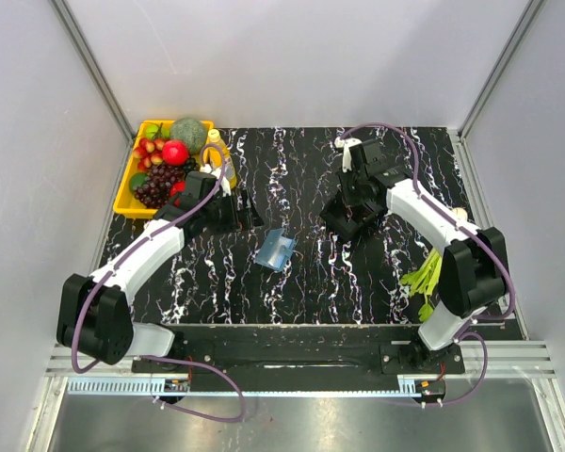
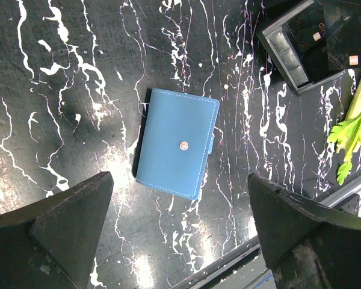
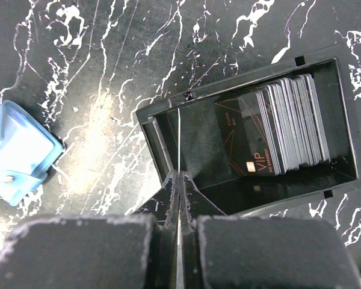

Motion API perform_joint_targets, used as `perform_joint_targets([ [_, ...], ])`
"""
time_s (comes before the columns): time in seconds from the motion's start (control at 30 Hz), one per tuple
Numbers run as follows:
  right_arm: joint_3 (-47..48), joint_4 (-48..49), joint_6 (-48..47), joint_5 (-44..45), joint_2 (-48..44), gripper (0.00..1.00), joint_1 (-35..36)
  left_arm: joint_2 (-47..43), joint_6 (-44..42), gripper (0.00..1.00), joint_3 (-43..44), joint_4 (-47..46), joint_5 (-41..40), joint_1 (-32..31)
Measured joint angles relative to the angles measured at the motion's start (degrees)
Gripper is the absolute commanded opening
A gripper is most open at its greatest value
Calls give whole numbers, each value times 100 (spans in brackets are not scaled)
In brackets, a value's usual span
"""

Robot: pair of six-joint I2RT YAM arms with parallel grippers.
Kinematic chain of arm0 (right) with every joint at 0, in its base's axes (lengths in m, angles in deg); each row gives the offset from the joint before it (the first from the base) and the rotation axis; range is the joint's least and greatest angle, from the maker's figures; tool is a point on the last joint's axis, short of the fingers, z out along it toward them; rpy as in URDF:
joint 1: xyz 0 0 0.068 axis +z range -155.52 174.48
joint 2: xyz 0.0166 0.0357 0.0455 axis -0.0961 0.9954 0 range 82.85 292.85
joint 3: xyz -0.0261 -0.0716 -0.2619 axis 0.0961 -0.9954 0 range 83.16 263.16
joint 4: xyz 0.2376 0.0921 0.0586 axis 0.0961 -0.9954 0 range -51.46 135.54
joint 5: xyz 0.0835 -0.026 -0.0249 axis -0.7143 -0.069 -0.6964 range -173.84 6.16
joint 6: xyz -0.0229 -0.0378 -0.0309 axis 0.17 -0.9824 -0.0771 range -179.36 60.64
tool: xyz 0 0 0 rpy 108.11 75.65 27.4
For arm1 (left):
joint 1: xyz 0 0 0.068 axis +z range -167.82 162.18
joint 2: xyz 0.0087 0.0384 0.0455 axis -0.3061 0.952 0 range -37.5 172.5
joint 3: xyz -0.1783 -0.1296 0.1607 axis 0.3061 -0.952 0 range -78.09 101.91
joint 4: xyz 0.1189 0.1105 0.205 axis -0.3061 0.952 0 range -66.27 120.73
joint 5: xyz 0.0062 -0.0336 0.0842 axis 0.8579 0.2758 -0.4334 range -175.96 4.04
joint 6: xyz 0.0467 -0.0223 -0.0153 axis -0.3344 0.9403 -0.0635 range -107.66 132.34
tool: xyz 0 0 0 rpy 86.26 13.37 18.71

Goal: Put the credit cards into the card holder
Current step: Pick up the credit card from the storage box.

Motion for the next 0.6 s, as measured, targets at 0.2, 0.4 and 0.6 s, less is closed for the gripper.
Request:
perform_joint_targets([
  [0.2,15,-136,404,-249,-186,0,-37,-9,-74,96,0,-2,24,-66],
  [0.4,46,-177,739,-881,-382,0,-9,-9,-68,96,2,-2,24,-136],
  [0.6,-142,-295,730,-708,-380,0,645,-9,-57,96,11,-2,9,-138],
])
